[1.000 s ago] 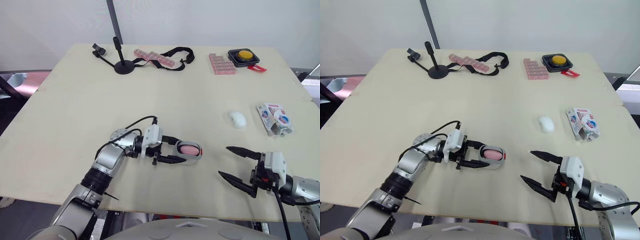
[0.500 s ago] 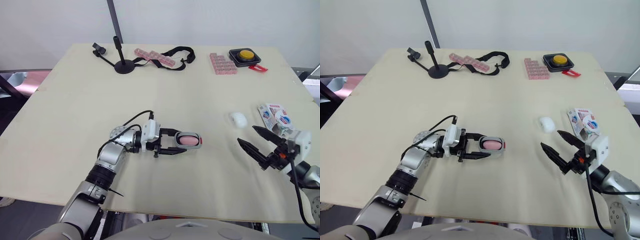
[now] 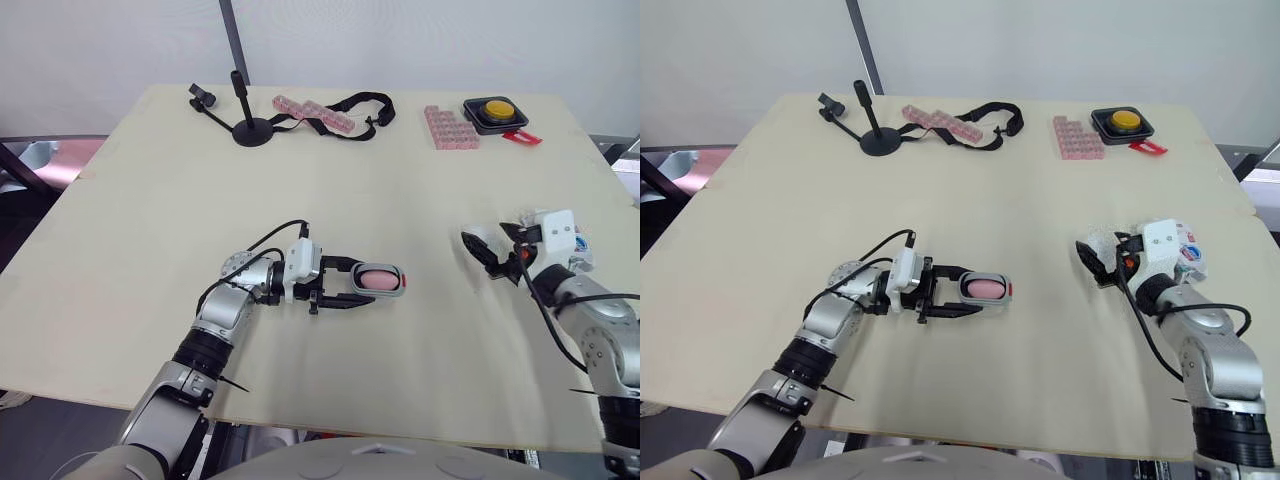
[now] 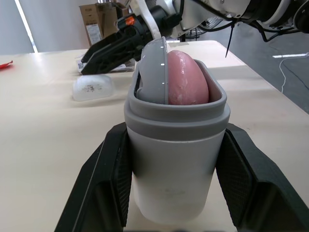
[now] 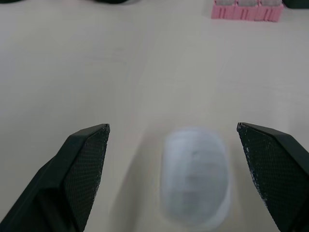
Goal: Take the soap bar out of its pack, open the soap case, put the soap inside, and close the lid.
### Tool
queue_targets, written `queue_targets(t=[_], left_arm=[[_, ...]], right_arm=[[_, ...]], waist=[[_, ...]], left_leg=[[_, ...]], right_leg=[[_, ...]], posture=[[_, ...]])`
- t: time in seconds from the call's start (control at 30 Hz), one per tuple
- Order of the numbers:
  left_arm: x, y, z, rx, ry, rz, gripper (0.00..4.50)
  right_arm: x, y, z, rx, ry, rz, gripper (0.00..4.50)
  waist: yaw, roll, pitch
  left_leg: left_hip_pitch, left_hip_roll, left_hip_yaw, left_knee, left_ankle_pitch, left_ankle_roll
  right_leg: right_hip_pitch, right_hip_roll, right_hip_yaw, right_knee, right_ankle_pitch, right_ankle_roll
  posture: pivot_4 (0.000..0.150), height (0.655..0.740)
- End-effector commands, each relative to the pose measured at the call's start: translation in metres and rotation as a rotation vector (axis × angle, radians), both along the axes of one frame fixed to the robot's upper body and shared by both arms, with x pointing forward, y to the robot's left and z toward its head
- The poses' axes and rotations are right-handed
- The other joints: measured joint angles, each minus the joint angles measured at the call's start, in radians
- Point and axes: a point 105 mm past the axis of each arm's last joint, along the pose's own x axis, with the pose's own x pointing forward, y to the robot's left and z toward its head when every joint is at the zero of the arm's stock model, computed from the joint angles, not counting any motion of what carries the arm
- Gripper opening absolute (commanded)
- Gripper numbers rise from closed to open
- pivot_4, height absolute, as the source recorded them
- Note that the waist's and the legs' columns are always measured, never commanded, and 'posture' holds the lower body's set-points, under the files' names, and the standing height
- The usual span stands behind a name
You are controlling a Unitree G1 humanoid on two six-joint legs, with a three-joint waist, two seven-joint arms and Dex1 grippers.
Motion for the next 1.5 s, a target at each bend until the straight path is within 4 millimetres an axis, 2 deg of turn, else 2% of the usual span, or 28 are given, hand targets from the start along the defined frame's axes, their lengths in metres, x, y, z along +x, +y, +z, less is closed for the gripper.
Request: queue_targets(t=[0.03,0.4,0.6,0.63,0.83,1.03,1.17,1.27,1.37,1.5], left_arm=[[0.001,-0.001,0.012,-0.029,-0.043,0.000,1.94],[0.002,-0.002,0.013,-0.028,-0.047,0.004,1.94],[0.001,-0.003,0.013,-0.030,-0.043,0.007,1.94],[0.001,-0.003,0.013,-0.029,-0.043,0.006,1.94],[0.001,-0.004,0.012,-0.031,-0.042,0.005,1.94],[-0.001,-0.006,0.011,-0.032,-0.040,0.000,1.94],[-0.002,-0.007,0.011,-0.034,-0.038,-0.002,1.94],[-0.001,-0.006,0.012,-0.037,-0.035,0.000,1.94],[0.000,-0.005,0.012,-0.037,-0.028,-0.003,1.94],[0.000,-0.004,0.010,-0.032,-0.014,-0.010,1.94]], right_arm=[[0.002,-0.004,-0.002,-0.022,0.028,-0.027,4.50],[0.011,-0.004,-0.005,-0.011,0.057,-0.029,4.50],[0.014,0.004,-0.007,-0.008,0.061,-0.015,4.50],[0.014,0.004,-0.007,-0.007,0.062,-0.018,3.96],[0.014,0.004,-0.009,-0.009,0.062,-0.027,2.00],[0.013,0.006,-0.007,-0.032,0.057,0.002,1.97],[0.011,0.017,0.009,-0.081,-0.006,0.129,1.97],[0.005,0.035,0.037,-0.120,-0.098,0.333,1.97],[-0.013,0.064,0.073,-0.095,-0.172,0.618,1.97],[-0.039,0.090,0.093,-0.096,-0.196,0.892,1.97]], waist=[[0.000,0.000,0.000],[-0.005,0.000,0.000],[-0.005,0.000,0.000],[-0.005,0.000,0.000],[-0.005,0.000,0.000],[-0.005,0.000,0.000],[-0.006,0.000,0.000],[-0.005,0.001,0.001],[-0.010,0.001,0.001],[-0.002,0.001,0.001]], left_leg=[[0.000,0.000,0.000,0.000,0.000,0.000],[0.001,0.000,0.000,0.000,0.000,0.000],[0.000,0.000,0.000,0.000,0.000,0.000],[0.000,0.000,0.000,0.000,0.000,0.000],[0.000,0.000,0.000,0.000,0.000,0.000],[0.000,0.000,0.000,0.000,0.000,0.000],[0.000,0.000,0.000,0.000,0.000,0.000],[0.000,0.000,0.000,0.000,0.000,0.000],[0.000,0.000,0.000,0.000,0.000,0.000],[0.001,0.002,0.000,-0.001,0.000,0.000]], right_leg=[[0.000,0.000,0.000,0.000,0.000,0.000],[0.000,0.000,0.001,0.000,0.000,0.000],[0.000,0.000,0.000,0.000,0.000,0.000],[0.000,0.000,0.000,0.000,0.000,0.000],[0.000,0.000,0.000,0.000,0.000,0.000],[0.000,0.000,0.000,0.000,0.000,0.000],[0.000,0.000,0.000,0.000,0.000,0.000],[0.000,0.000,0.001,0.000,0.000,0.000],[0.000,0.000,0.001,0.000,0.000,0.000],[0.002,0.002,0.000,0.000,0.000,0.000]], posture=[[0.150,0.7385],[0.150,0.7385],[0.150,0.7385],[0.150,0.7385],[0.150,0.7385],[0.150,0.7385],[0.150,0.7385],[0.150,0.7385],[0.150,0.7385],[0.150,0.7385]])
